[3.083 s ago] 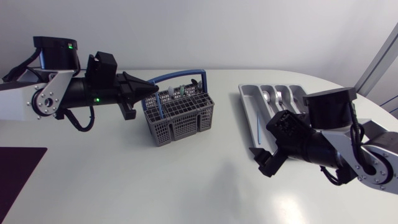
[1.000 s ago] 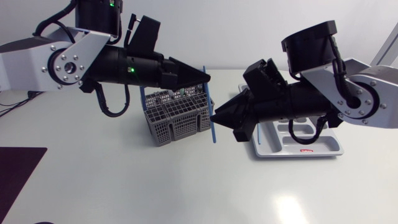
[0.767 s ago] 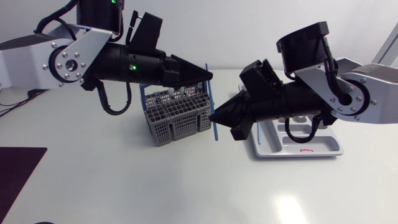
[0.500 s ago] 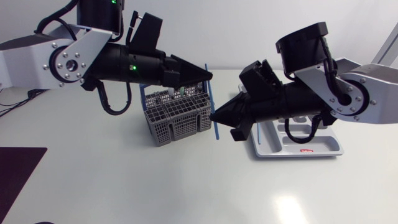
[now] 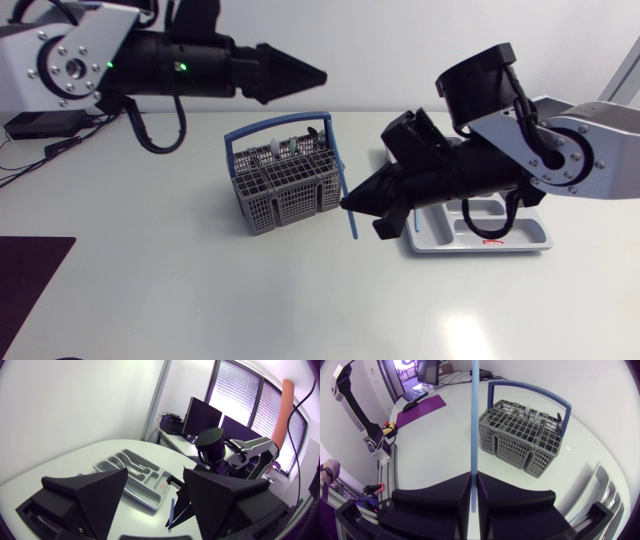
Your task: Unload the cutlery basket into the drawer organizer.
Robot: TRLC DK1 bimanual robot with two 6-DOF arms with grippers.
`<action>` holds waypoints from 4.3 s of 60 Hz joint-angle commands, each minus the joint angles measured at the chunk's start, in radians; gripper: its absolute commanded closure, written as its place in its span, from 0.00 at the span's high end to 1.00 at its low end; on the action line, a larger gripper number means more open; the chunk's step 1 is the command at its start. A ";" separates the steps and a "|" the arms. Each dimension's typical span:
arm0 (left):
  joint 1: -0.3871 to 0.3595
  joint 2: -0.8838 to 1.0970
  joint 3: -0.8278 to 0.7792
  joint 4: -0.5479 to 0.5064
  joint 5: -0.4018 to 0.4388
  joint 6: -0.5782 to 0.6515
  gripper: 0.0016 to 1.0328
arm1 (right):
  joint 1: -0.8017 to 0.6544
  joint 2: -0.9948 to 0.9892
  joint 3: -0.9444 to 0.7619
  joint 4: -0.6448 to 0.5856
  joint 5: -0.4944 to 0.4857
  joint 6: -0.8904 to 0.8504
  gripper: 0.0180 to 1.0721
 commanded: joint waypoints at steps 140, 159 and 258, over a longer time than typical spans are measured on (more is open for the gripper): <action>0.278 0.254 -0.408 0.337 -0.478 0.394 0.41 | -0.109 0.799 0.714 -0.094 0.212 0.333 0.11; 0.284 0.254 -0.422 0.355 -0.445 0.387 0.41 | -0.044 0.603 0.480 -0.062 0.142 0.333 0.10; 0.251 0.278 -0.359 0.303 -0.395 0.383 0.41 | -0.190 0.819 0.685 -0.062 -0.029 0.321 0.10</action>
